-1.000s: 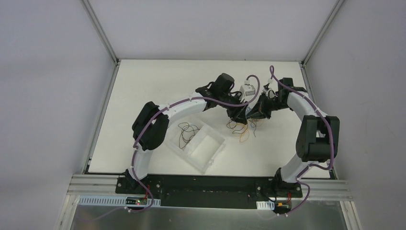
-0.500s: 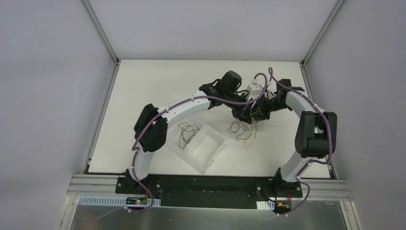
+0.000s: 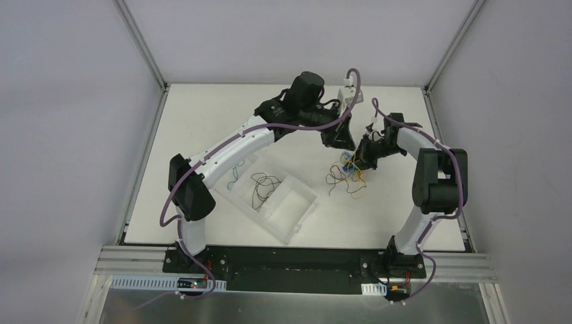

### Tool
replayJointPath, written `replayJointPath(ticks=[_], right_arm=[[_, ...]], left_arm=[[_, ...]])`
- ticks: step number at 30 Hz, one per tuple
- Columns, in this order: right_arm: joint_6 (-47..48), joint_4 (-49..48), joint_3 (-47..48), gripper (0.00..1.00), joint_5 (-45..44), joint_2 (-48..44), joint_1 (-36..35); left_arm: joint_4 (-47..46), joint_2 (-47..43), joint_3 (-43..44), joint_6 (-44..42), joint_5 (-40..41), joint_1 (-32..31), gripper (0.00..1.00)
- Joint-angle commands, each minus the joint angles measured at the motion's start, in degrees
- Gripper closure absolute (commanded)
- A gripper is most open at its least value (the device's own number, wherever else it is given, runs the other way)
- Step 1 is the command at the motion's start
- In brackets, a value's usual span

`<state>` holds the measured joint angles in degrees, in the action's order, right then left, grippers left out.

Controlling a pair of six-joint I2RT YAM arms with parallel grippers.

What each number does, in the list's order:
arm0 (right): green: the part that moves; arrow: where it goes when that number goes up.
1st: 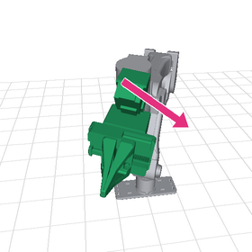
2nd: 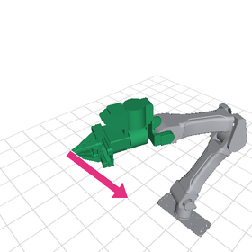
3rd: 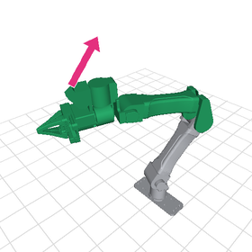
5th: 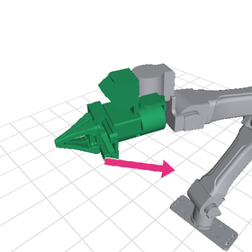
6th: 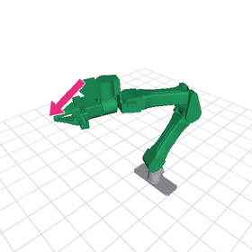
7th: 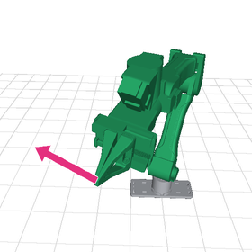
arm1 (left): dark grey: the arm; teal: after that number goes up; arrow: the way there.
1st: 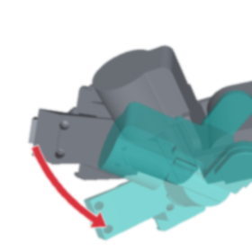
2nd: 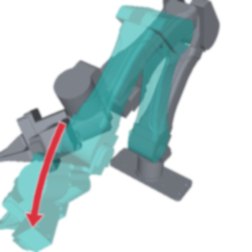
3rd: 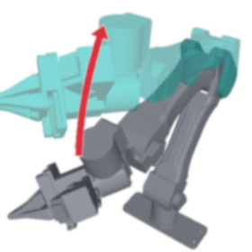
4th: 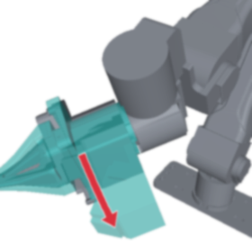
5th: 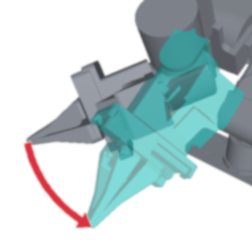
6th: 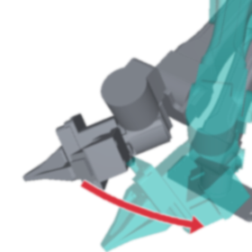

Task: Untangle the cables

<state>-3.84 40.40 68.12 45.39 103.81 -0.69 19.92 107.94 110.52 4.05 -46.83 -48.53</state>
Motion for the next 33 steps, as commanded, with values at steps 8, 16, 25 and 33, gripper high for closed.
replayJointPath(ticks=[8, 16, 25, 33], right_arm=[[6.5, -2.8, 0.8, 0.78, -14.7, 1.8, 3.3], [8.3, -3.5, 2.6, 0.7, -21.4, 4.7, 3.6], [9.6, -3.2, 3.1, 0.7, -23.8, 7.0, 3.7], [10.4, -0.8, 4.5, 0.7, -21.2, 6.2, 3.9]], left_arm=[[-1.3, -7.0, 5.3, 6.2, -6.2, 7.1, 1.0], [-3.7, -7.2, 21.0, 9.8, -7.5, 10.1, 1.0], [-11.7, -5.3, 37.0, 12.6, 4.0, 14.4, 1.0], [-13.7, -14.8, 21.7, 12.8, 3.5, 14.4, 1.0]])
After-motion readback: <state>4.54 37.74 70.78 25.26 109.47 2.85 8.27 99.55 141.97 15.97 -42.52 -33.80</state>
